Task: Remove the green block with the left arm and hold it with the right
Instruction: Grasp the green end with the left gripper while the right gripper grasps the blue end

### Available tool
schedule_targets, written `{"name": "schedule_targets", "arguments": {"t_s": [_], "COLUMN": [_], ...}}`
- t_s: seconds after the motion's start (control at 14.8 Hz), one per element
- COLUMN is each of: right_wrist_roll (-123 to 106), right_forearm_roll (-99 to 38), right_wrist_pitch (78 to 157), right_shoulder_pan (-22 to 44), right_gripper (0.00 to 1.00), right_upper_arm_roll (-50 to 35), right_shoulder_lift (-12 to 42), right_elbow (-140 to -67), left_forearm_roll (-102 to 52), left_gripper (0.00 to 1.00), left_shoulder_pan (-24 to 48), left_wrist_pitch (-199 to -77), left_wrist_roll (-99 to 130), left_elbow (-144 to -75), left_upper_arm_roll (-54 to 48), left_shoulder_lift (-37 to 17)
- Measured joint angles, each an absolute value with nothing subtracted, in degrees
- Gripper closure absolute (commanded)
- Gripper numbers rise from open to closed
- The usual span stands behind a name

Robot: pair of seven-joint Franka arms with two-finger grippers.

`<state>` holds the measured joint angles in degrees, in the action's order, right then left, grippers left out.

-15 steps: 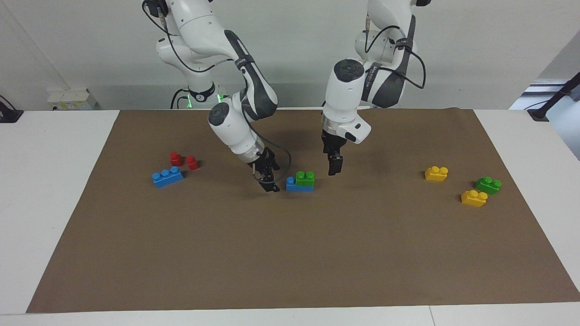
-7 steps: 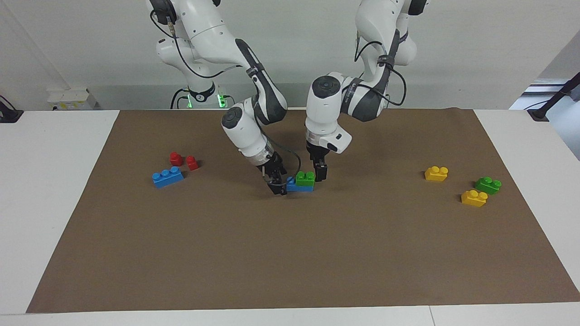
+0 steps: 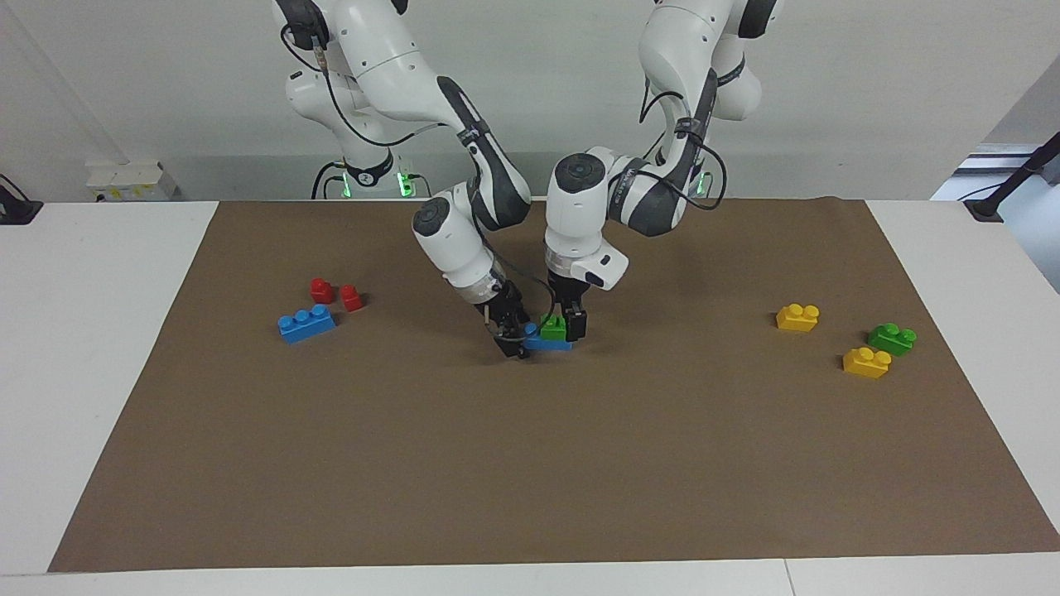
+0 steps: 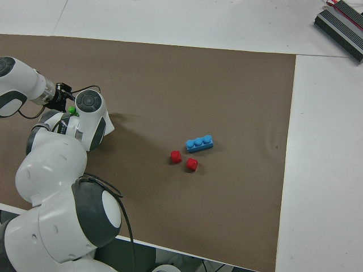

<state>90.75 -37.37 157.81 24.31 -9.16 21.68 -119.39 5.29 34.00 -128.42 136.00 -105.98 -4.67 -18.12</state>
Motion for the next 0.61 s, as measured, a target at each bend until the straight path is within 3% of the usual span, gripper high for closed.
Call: {"name": "schedule_targets", "arguments": {"t_s": [0.2, 0.61], "right_wrist_roll": [90.75, 90.75], "right_forearm_roll": [-37.37, -37.38], "right_wrist_pitch": [157.8, 157.82], "right_shoulder_pan": [24.7, 24.77], "right_gripper": [1.0, 1.0], "right_upper_arm_roll": [-9.21, -9.21], "right_shoulder_lift": [21.65, 21.58], "right_elbow": [-119.33, -119.27], "left_forearm_roll": [5.35, 5.4], "left_gripper": [0.0, 0.0], "left_shoulder_pan": [34.0, 34.0], "left_wrist_pitch": [-129.25, -130.27], "left_wrist_roll": [136.08, 136.08], "left_elbow": [-105.98, -106.04], "left_upper_arm_roll": [-4.64, -4.5], "left_shoulder_lift": [-18.62, -18.89]}}
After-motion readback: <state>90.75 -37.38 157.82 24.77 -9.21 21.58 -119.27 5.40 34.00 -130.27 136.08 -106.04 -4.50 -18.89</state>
